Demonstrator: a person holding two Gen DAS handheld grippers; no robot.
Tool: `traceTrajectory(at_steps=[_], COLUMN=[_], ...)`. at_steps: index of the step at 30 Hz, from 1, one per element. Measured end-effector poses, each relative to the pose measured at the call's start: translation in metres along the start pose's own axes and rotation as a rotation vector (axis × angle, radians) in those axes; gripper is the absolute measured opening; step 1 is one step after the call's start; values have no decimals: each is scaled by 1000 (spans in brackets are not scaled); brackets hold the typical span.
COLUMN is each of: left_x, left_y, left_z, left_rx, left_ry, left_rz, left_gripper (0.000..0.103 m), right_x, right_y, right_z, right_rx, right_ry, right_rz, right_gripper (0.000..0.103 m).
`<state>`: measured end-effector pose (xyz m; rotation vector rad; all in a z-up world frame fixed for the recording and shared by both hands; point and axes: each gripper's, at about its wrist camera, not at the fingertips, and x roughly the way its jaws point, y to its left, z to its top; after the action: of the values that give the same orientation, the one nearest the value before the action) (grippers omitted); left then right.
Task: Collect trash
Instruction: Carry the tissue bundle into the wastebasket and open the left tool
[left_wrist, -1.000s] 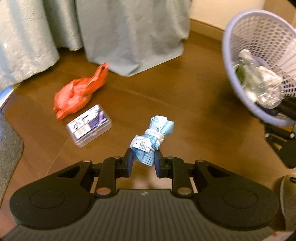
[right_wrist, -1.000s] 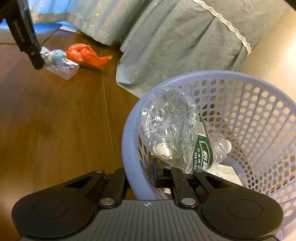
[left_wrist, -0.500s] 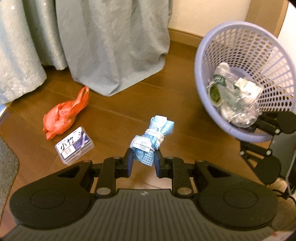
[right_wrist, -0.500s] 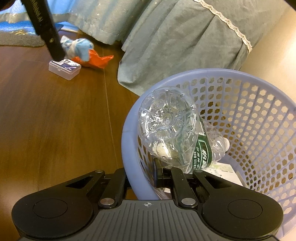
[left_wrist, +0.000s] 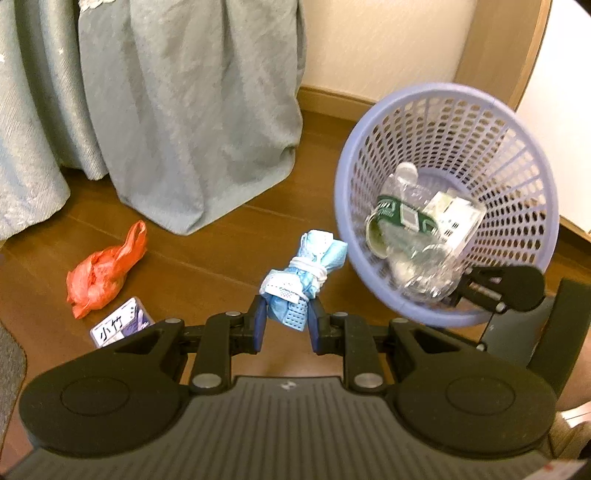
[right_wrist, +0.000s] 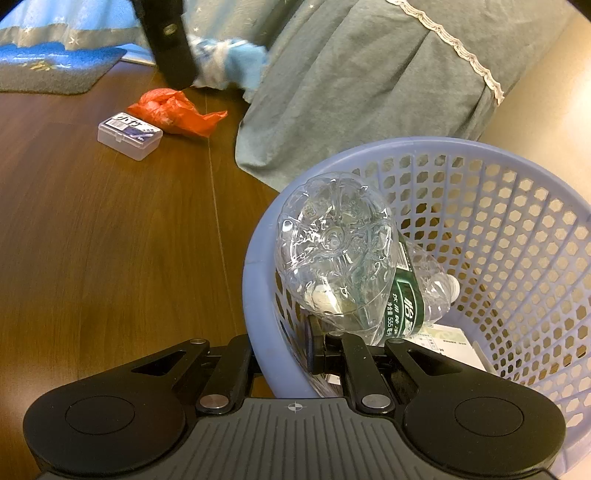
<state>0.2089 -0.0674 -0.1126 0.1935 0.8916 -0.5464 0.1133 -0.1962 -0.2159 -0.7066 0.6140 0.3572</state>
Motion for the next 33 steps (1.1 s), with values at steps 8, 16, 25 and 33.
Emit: traceTrajectory(at_steps=[8,16,25,33], left_x=[-5,9,51,40], left_y=[-30,-76,-126,-93], left_z=[36,78,113,99], left_rx=[26,75,71,78], left_ry=[-63,-97,-135,-125], left_rz=[-65,-138,-232,-141], left_gripper=[19,19,47,47], right_x=[-1,-1,-4,-7], right_y=[1,-3,-10,-16], right_z=[0,1,-2,-3], right_rx=[4,22,55,81], right_ry=[-3,-12,-26,-32], right_rz=[3,12,24,29], right_gripper=[6,6,6,6])
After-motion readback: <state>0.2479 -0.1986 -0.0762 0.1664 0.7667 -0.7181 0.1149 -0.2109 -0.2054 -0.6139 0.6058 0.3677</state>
